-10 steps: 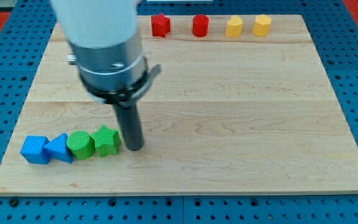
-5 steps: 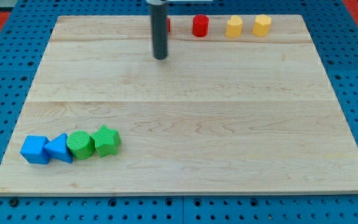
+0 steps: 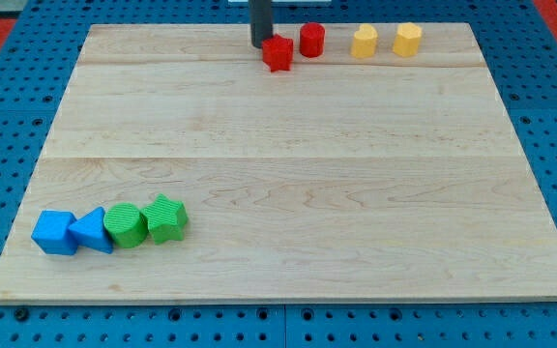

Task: Move the red star to the right of the green star

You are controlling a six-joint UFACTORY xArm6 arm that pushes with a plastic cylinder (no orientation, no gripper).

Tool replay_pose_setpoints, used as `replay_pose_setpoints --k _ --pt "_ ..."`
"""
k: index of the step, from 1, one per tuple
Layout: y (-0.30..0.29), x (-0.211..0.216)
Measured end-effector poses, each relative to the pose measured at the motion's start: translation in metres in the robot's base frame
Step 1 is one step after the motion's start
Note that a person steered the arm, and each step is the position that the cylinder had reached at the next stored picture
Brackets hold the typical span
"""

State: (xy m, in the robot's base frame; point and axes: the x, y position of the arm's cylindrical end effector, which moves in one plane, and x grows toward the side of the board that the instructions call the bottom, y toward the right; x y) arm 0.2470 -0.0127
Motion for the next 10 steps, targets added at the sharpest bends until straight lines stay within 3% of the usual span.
replay_pose_setpoints --k 1,2,3,5,7,9,10 --pt "0.019 0.031" --pt "0.02 0.002" --pt "0.055 0.022" --pt "0.056 0.119" --pt "0.108 0.215" --pt "0.097 0.169" --pt "0.037 0.146"
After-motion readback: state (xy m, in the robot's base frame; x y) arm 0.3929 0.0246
